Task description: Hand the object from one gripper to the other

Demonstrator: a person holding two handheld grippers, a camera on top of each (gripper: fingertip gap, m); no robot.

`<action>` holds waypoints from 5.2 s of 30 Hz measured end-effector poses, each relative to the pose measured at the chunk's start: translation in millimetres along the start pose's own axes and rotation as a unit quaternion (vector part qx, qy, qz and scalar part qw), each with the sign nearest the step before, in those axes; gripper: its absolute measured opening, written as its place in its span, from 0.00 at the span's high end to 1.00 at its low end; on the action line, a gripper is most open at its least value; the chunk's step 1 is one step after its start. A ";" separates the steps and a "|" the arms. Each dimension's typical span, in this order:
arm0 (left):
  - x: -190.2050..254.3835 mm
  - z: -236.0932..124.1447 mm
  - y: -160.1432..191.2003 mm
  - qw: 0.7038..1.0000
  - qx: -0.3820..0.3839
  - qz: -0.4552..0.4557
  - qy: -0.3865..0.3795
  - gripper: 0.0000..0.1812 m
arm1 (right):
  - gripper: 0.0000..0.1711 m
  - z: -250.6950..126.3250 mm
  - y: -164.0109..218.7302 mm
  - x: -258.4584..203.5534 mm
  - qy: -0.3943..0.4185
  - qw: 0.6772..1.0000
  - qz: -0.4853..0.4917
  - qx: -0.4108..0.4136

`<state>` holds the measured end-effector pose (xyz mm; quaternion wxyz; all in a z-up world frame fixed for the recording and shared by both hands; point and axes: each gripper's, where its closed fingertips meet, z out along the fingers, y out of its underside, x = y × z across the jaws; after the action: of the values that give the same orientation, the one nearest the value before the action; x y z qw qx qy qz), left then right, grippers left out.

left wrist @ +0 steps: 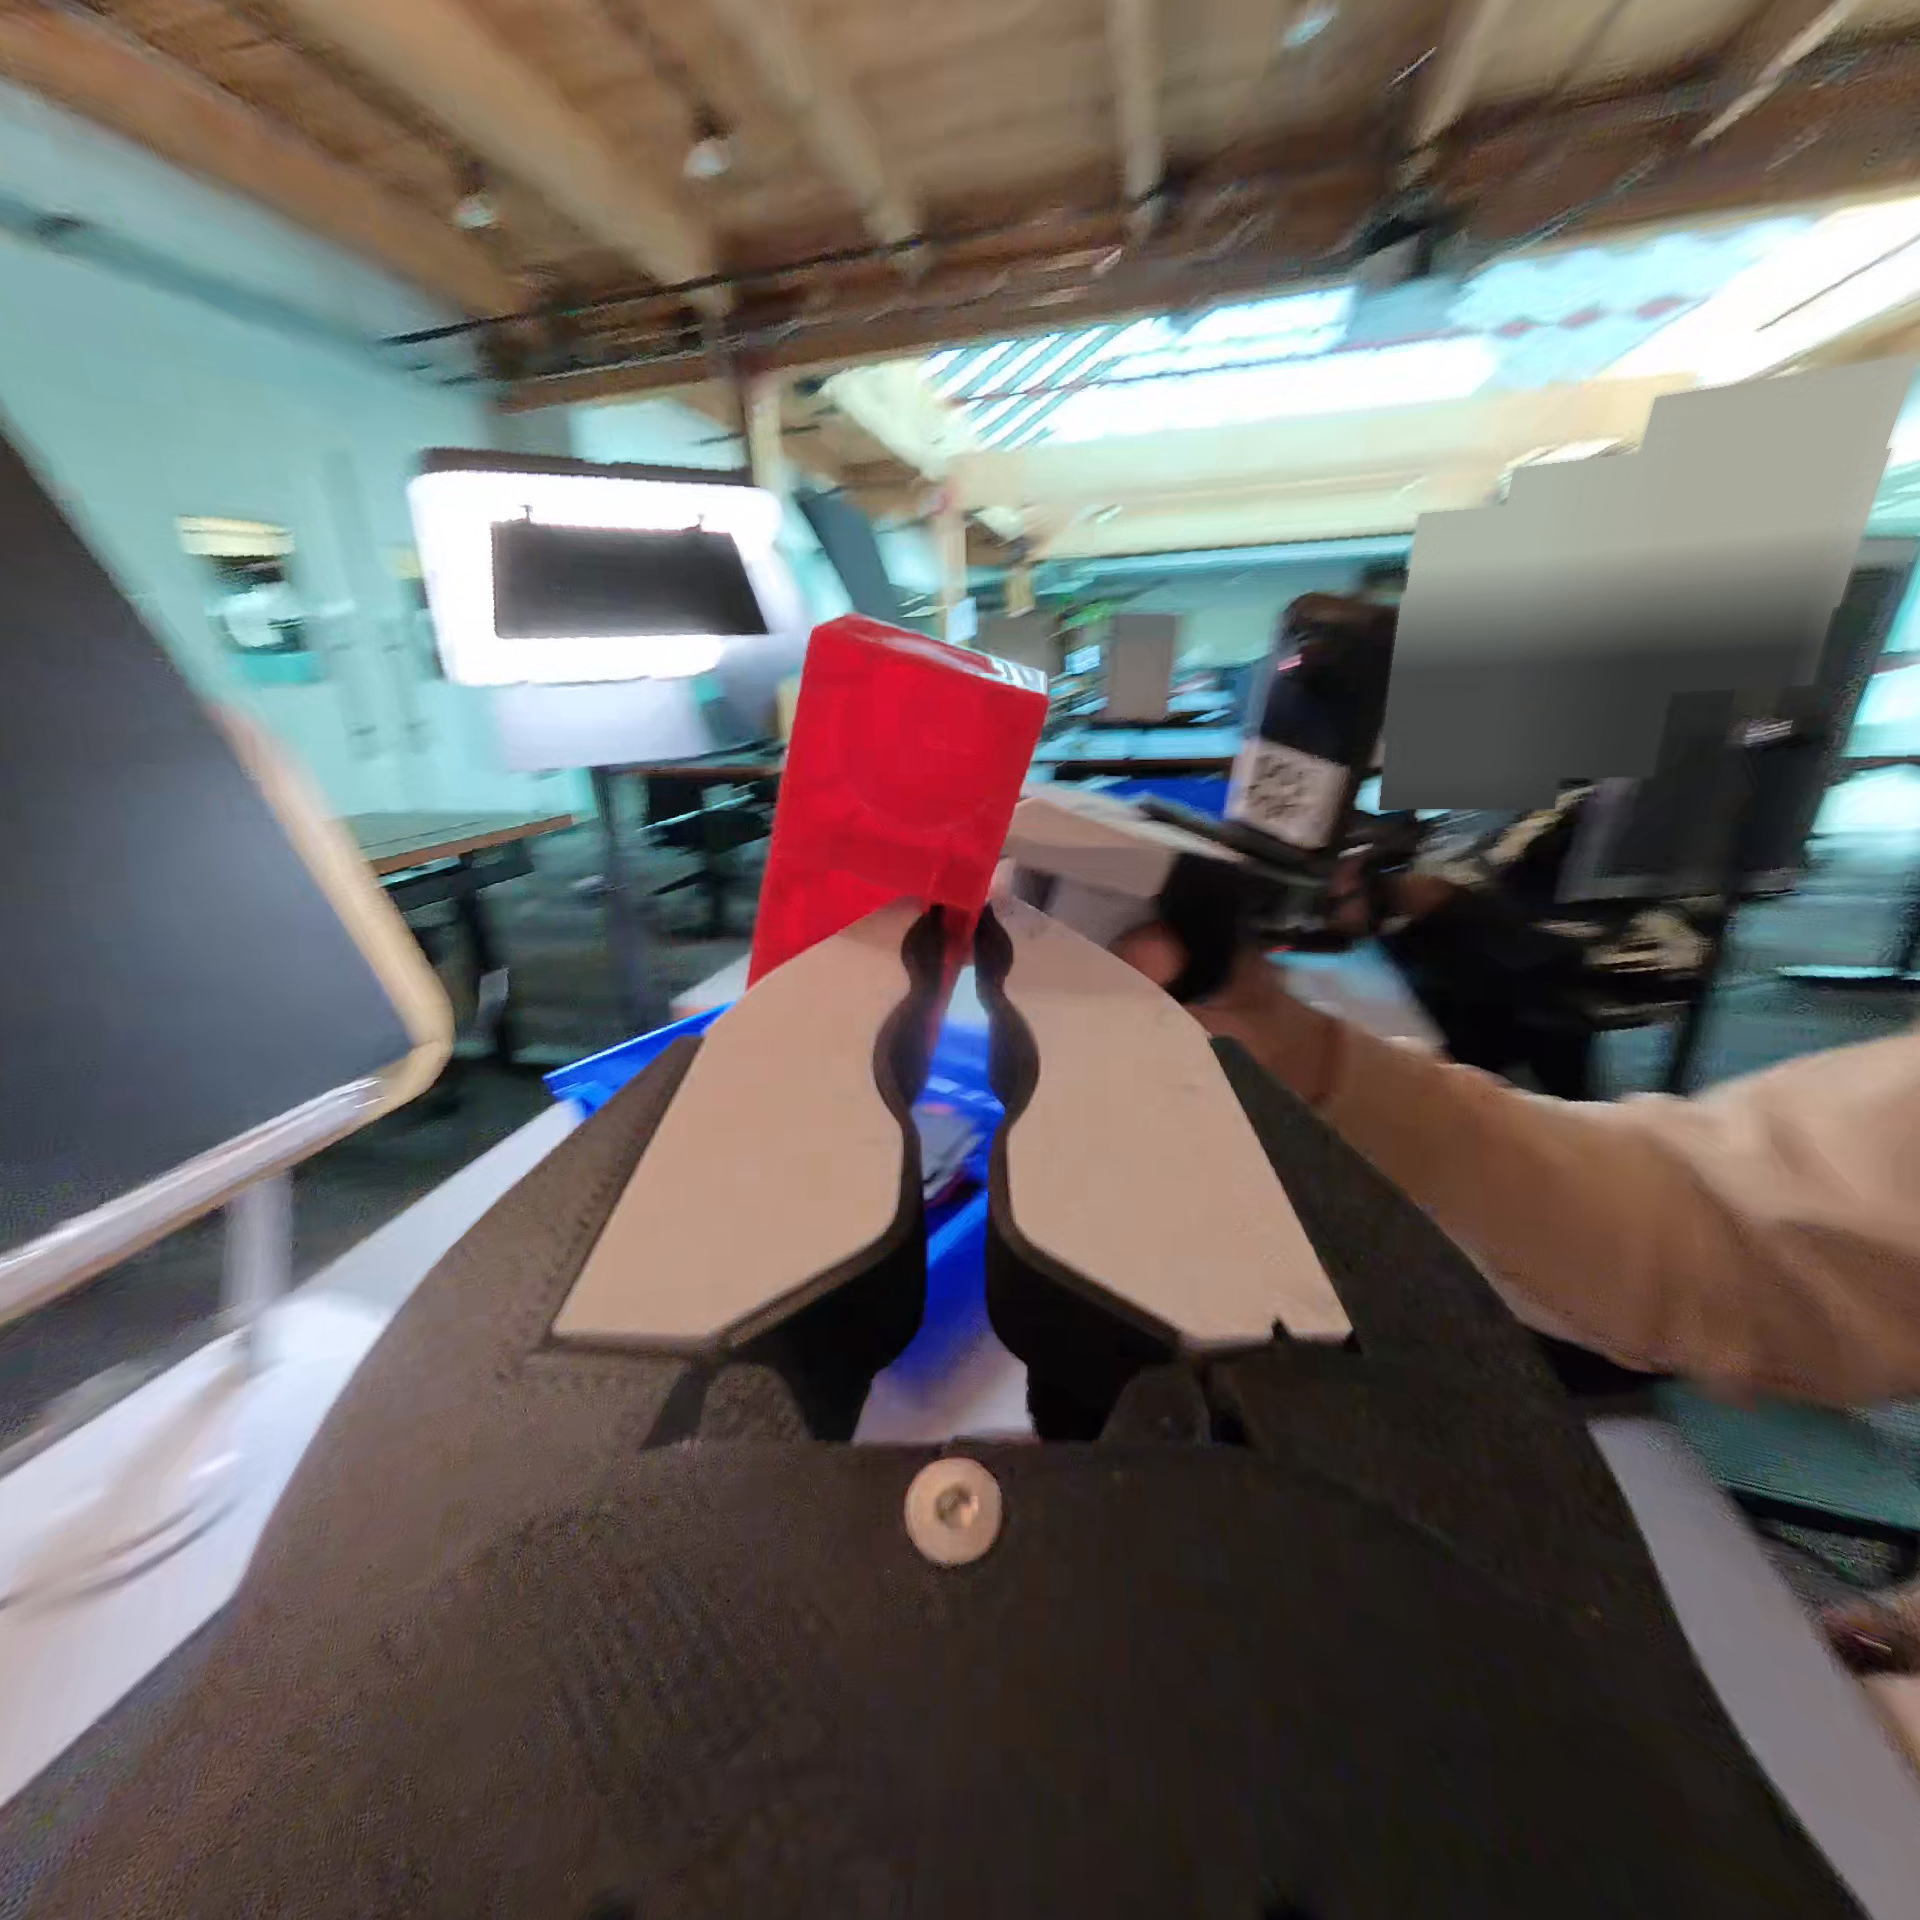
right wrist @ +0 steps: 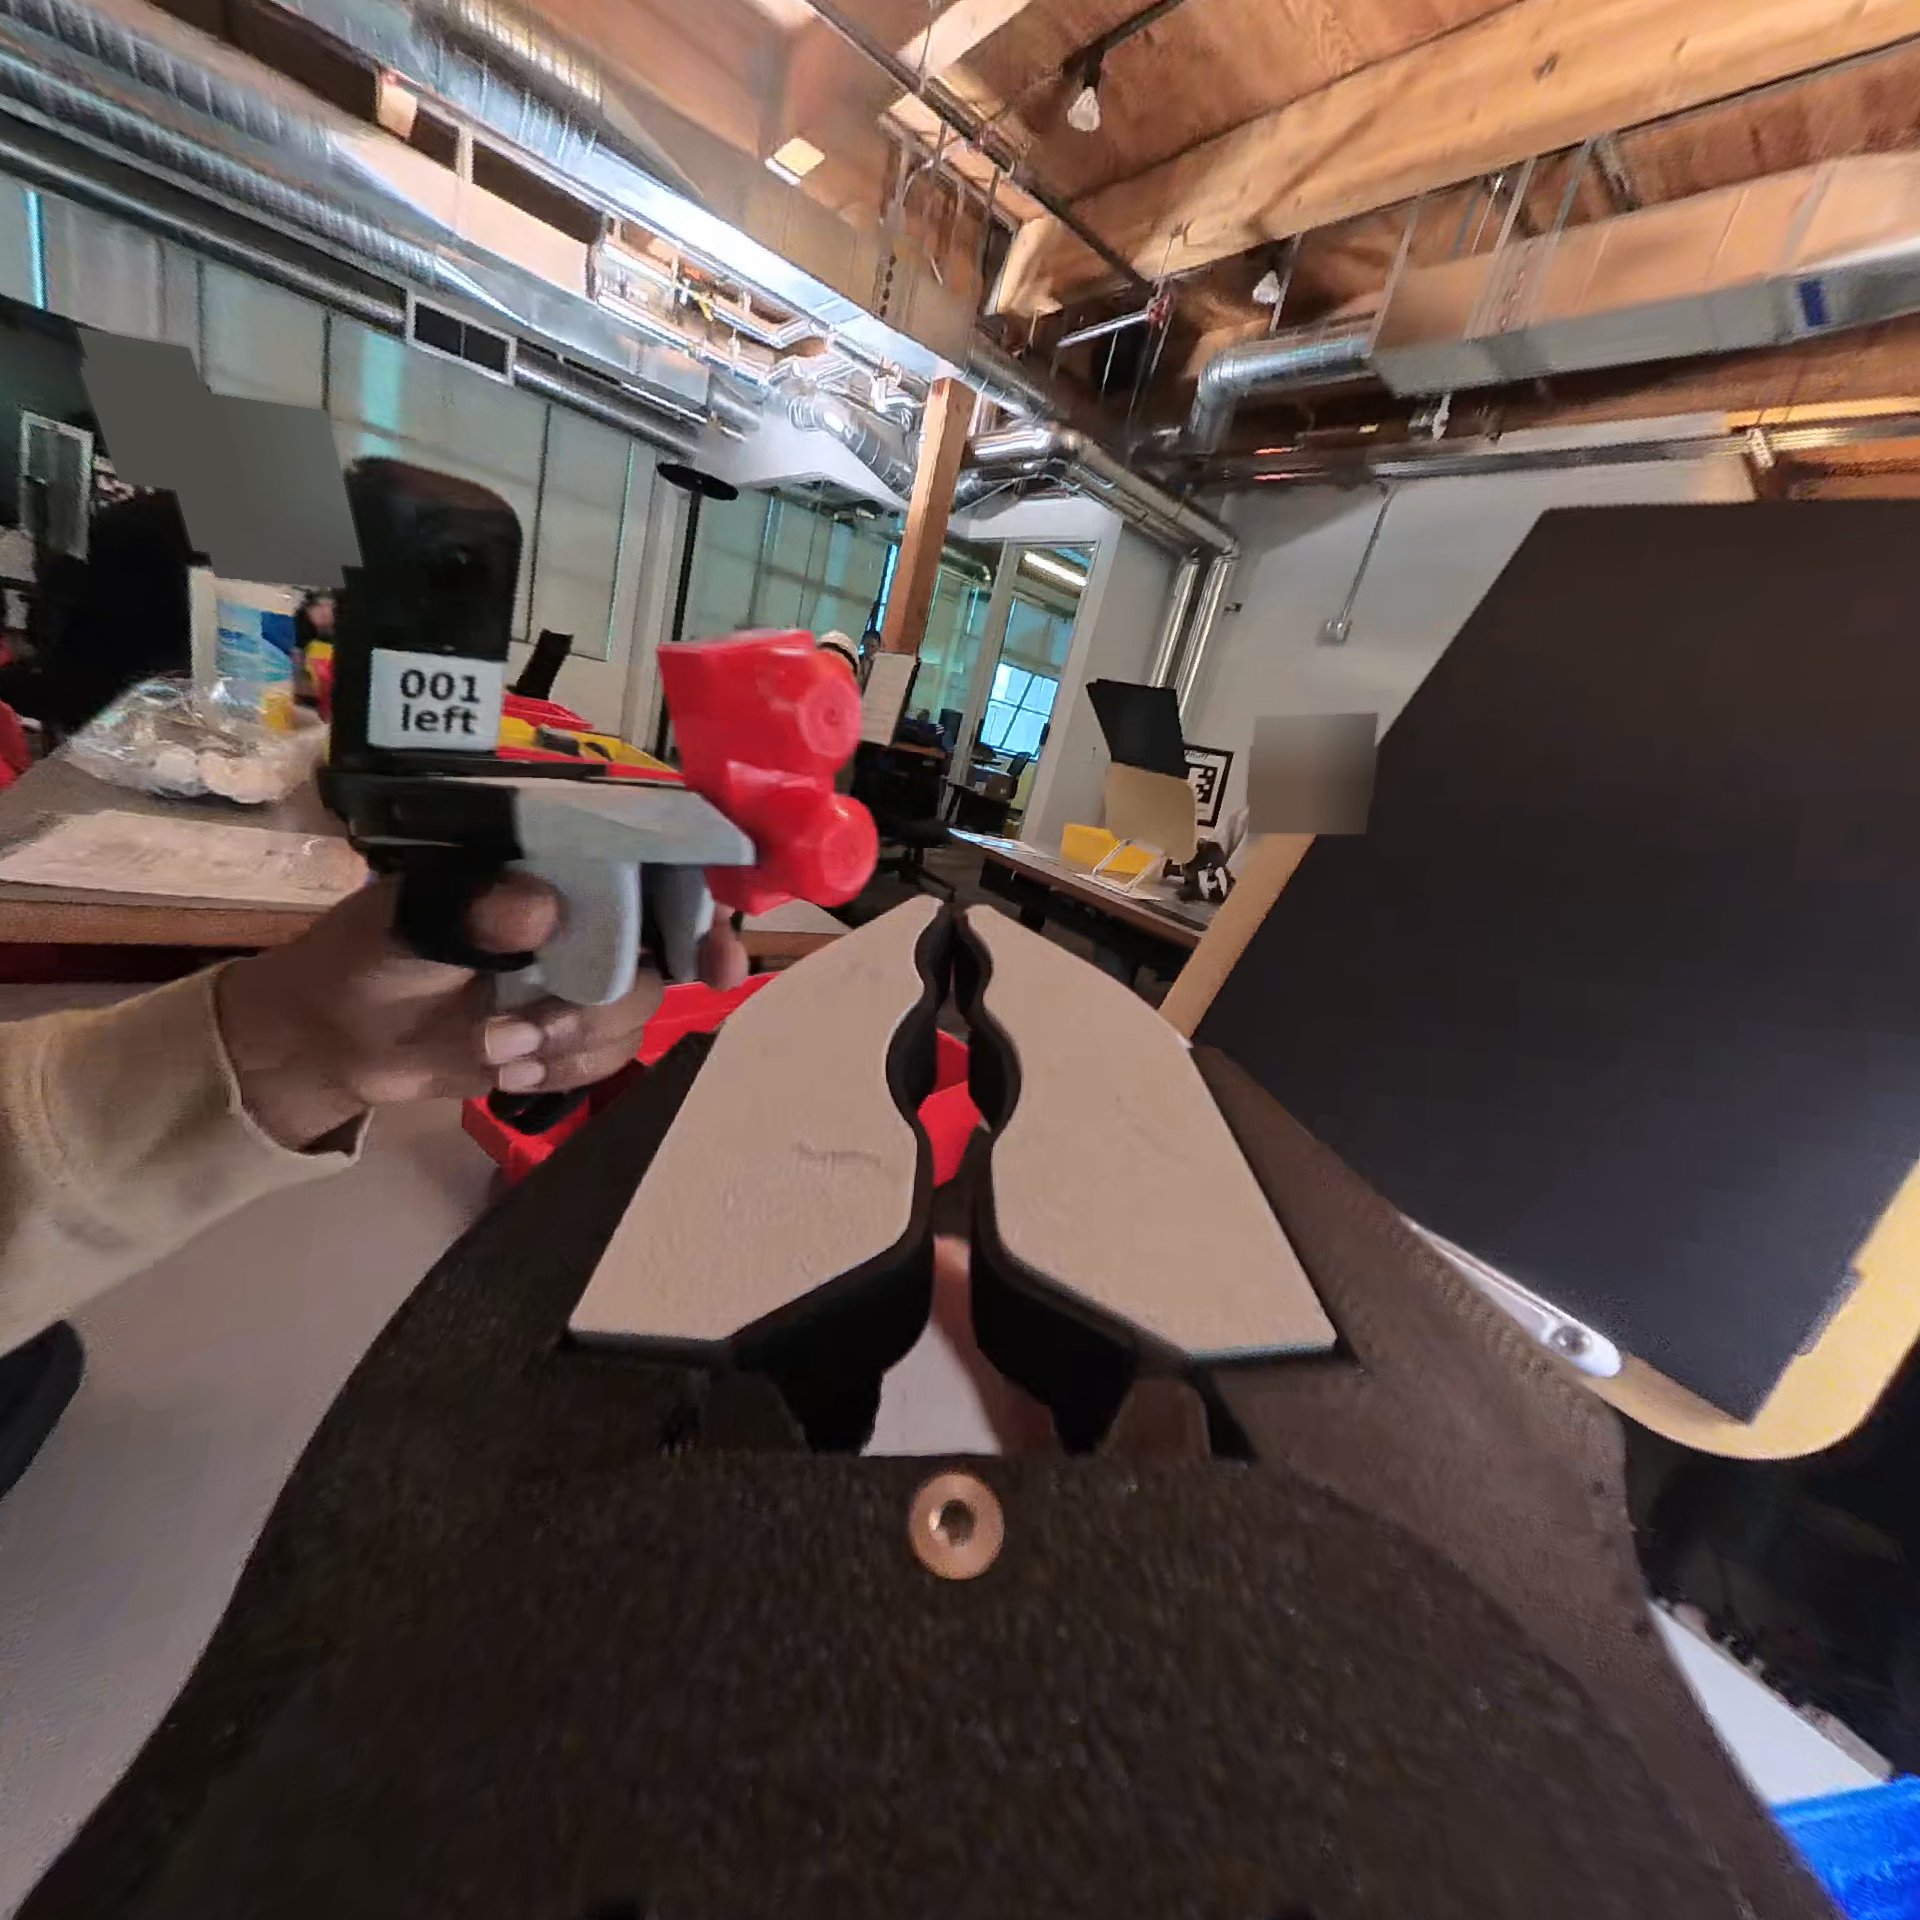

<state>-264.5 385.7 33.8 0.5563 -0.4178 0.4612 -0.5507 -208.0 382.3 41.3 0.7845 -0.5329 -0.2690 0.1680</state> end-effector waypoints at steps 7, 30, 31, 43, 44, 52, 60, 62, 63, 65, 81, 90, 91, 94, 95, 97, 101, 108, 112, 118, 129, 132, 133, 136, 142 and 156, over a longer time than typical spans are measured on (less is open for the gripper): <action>39.9 -3.4 13.8 0.975 0.049 -0.117 0.181 0.97 | 1.00 -15.6 -8.6 -13.9 -0.044 0.999 0.006 0.027; 18.9 2.0 36.0 0.992 0.000 -0.084 0.098 0.97 | 0.63 3.1 39.3 -36.3 -0.064 0.991 -0.087 -0.080; 18.1 2.8 38.2 0.992 -0.006 -0.081 0.094 0.97 | 0.67 2.6 37.8 -33.3 -0.054 0.992 -0.091 -0.073; 51.9 5.6 73.2 0.970 -0.109 -0.089 0.196 0.97 | 0.81 -16.7 44.3 -63.8 -0.219 0.968 0.041 -0.116; 54.4 5.9 76.5 0.970 -0.121 -0.077 0.197 0.97 | 0.81 -17.0 47.1 -65.7 -0.223 0.966 0.038 -0.124; 31.8 -0.8 68.1 0.982 -0.159 -0.001 0.103 0.77 | 0.83 -24.0 43.2 -50.6 -0.172 0.970 -0.046 -0.165; 66.0 -10.4 111.2 0.924 -0.327 0.141 0.140 0.69 | 0.82 -54.4 91.0 -88.8 -0.285 0.896 -0.107 -0.323; 64.5 -7.2 118.3 0.918 -0.338 0.159 0.137 0.80 | 0.82 -55.2 98.3 -92.6 -0.288 0.886 -0.119 -0.343; 62.1 -5.0 116.2 0.920 -0.330 0.165 0.131 0.80 | 0.82 -53.6 99.0 -89.4 -0.276 0.887 -0.132 -0.345; 54.9 0.3 98.1 0.941 -0.280 0.154 0.107 0.80 | 0.81 -46.1 87.0 -80.4 -0.249 0.908 -0.129 -0.311; 56.0 12.2 31.7 0.990 -0.016 -0.029 0.141 0.80 | 0.78 -19.5 18.4 -70.2 -0.233 0.966 0.076 -0.078; 63.0 11.4 81.1 0.966 -0.200 0.108 0.123 0.80 | 0.78 -45.3 62.1 -76.4 -0.253 0.933 -0.085 -0.242; 61.9 12.1 78.1 0.969 -0.187 0.104 0.121 0.80 | 0.78 -43.6 62.2 -74.3 -0.243 0.935 -0.093 -0.242; 58.9 15.5 55.6 0.986 -0.105 0.036 0.125 0.80 | 0.76 -36.0 42.1 -68.1 -0.220 0.955 -0.075 -0.186; 57.1 15.9 46.5 0.990 -0.067 0.004 0.128 0.80 | 0.75 -33.3 31.2 -64.6 -0.211 0.964 -0.057 -0.150; 51.3 15.1 28.8 0.990 0.018 -0.054 0.127 0.80 | 0.75 -30.8 9.6 -58.4 -0.208 0.975 0.016 -0.078; 49.4 13.8 18.8 0.974 0.105 -0.134 0.149 0.80 | 0.71 -25.0 -3.5 -52.8 -0.220 0.964 0.146 -0.009; 48.2 20.7 32.1 0.947 0.084 -0.245 0.191 0.78 | 0.80 -15.3 -2.7 -59.4 -0.192 0.973 0.128 0.005; 14.5 13.8 37.5 0.997 0.010 -0.065 0.028 0.72 | 0.80 -11.0 1.7 -28.3 -0.074 0.990 0.108 -0.047; 0.8 15.8 45.7 0.967 -0.107 0.189 -0.135 0.70 | 0.80 -3.9 21.3 -12.0 0.019 0.967 0.239 -0.082; 33.0 6.8 19.4 0.998 -0.003 -0.029 0.060 0.76 | 0.76 -18.2 -29.3 -55.0 -0.157 0.978 0.140 0.008; 64.7 -6.1 6.1 0.955 0.041 -0.167 0.240 0.77 | 0.74 -30.3 -35.3 -57.3 -0.176 0.981 0.075 0.011; 74.0 -8.6 8.2 0.940 0.037 -0.189 0.282 0.77 | 0.71 -31.3 -31.2 -61.6 -0.192 0.979 0.071 0.000; 105.3 -14.3 22.9 0.891 0.005 -0.227 0.393 0.77 | 0.65 -35.4 -15.4 -92.0 -0.287 0.954 0.085 -0.033; 120.9 -12.2 36.5 0.865 -0.010 -0.244 0.439 0.80 | 0.77 -42.6 -7.2 -128.5 -0.389 0.913 0.121 -0.030; 47.3 -1.0 11.4 0.993 -0.070 0.084 0.047 0.85 | 0.83 -21.5 4.8 -64.8 -0.191 0.978 0.042 -0.068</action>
<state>-264.4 339.0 20.1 0.5478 -0.3890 0.5576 -0.4875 -246.7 332.4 14.9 0.6729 -0.5536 -0.4024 0.2807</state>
